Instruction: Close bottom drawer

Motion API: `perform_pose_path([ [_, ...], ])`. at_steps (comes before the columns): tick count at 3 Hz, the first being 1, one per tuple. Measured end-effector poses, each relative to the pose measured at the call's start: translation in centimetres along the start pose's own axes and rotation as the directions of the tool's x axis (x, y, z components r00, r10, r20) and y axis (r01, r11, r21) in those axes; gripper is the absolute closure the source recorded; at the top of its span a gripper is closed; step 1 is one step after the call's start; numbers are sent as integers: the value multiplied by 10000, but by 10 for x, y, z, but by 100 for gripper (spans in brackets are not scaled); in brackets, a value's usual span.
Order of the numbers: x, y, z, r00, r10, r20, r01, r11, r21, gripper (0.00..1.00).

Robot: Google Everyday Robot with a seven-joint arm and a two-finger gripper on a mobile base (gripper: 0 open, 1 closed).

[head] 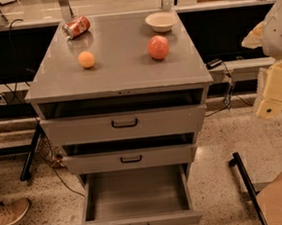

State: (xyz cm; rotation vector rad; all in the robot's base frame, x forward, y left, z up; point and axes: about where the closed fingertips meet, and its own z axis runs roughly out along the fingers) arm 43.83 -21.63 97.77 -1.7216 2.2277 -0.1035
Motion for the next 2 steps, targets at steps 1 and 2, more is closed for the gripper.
perform_pose_path([
  [1,0,0,0,10000,3,-2,-3,10000,-4,0],
  [2,5,9,19,9989,376,-283,-390,9980,-505,0],
])
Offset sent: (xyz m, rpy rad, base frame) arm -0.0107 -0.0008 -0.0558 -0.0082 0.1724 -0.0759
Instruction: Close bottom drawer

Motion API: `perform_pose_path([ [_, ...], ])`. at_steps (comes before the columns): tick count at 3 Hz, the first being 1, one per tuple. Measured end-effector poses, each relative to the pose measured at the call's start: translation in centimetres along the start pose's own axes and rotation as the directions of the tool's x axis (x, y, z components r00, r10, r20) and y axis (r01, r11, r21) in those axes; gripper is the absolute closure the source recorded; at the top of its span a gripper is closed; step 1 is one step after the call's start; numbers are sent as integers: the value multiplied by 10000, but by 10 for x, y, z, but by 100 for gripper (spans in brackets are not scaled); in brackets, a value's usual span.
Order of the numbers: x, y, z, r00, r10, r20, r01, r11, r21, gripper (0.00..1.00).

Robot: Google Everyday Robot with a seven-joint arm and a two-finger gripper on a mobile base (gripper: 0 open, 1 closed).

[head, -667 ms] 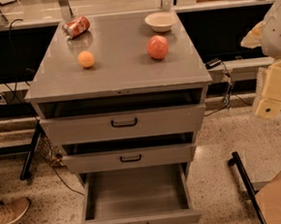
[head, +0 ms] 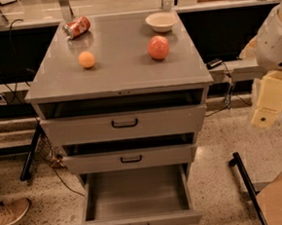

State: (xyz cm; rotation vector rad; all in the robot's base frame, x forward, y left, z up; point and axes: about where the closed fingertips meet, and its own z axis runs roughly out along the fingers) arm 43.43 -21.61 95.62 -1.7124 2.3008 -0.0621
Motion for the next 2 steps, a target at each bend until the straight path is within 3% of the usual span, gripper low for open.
perform_pose_path([
  [1,-2,45,61,9867,1453,731,-1367,9843,-1117,0],
  [2,-9,94,143,9547,2564,1510,-2277,9561,-1843,0],
])
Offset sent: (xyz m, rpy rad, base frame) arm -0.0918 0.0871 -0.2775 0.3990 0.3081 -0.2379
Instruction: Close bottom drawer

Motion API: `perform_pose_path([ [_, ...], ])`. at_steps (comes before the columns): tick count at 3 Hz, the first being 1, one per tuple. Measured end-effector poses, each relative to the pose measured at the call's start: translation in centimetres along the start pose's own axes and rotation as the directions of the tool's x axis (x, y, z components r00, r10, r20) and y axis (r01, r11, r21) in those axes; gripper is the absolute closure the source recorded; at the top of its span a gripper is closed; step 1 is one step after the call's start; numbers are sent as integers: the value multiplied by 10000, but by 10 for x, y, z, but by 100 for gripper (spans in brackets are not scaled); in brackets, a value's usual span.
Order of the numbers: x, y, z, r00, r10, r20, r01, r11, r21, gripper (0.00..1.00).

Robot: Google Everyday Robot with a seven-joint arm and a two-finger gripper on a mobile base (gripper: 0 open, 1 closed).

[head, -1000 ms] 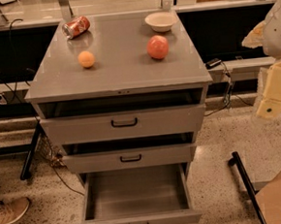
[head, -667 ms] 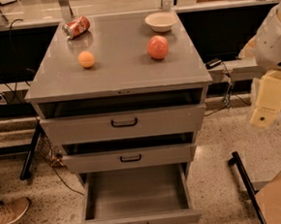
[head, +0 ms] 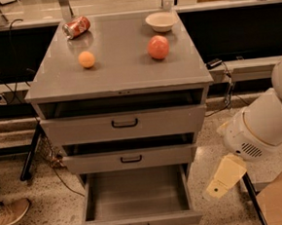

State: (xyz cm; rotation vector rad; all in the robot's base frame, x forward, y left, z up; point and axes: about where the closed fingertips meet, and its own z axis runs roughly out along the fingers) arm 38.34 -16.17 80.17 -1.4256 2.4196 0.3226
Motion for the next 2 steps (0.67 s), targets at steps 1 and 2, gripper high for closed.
perform_pose_path([
  [1,0,0,0,10000,0,-2,0,10000,2,0],
  [2,18,-8,42,9990,442,67,-440,9987,-246,0],
])
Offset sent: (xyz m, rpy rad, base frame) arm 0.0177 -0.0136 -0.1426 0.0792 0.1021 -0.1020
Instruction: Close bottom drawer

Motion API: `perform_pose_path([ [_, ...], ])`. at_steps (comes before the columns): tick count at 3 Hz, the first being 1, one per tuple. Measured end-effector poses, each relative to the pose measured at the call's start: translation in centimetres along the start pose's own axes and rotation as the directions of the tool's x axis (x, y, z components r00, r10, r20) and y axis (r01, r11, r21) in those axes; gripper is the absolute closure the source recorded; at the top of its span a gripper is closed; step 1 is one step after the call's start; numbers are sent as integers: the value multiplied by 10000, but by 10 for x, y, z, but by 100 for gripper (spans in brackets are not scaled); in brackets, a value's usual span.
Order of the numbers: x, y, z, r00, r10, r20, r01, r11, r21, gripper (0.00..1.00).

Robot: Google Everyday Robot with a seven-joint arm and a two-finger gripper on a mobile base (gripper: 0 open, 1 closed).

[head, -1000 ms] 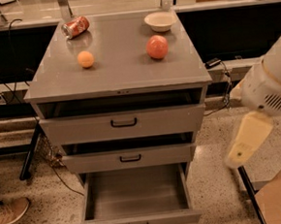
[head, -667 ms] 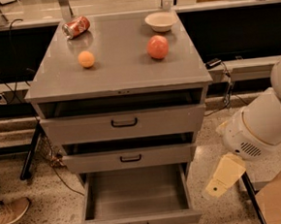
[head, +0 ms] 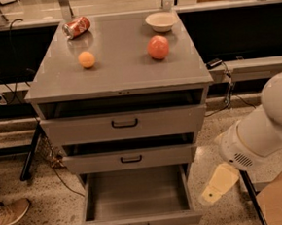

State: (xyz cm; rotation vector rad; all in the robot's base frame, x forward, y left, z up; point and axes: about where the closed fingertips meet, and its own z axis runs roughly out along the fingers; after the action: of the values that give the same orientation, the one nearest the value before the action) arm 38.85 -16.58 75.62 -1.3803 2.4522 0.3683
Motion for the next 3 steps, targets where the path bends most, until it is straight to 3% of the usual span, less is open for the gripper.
perform_pose_path([
  [1,25,-19,102,9964,491,690,-426,9948,-920,27],
  [2,31,-33,171,9847,904,1492,-667,9854,-1567,50],
  [3,22,-39,230,9635,1119,2431,-574,9736,-2208,73],
])
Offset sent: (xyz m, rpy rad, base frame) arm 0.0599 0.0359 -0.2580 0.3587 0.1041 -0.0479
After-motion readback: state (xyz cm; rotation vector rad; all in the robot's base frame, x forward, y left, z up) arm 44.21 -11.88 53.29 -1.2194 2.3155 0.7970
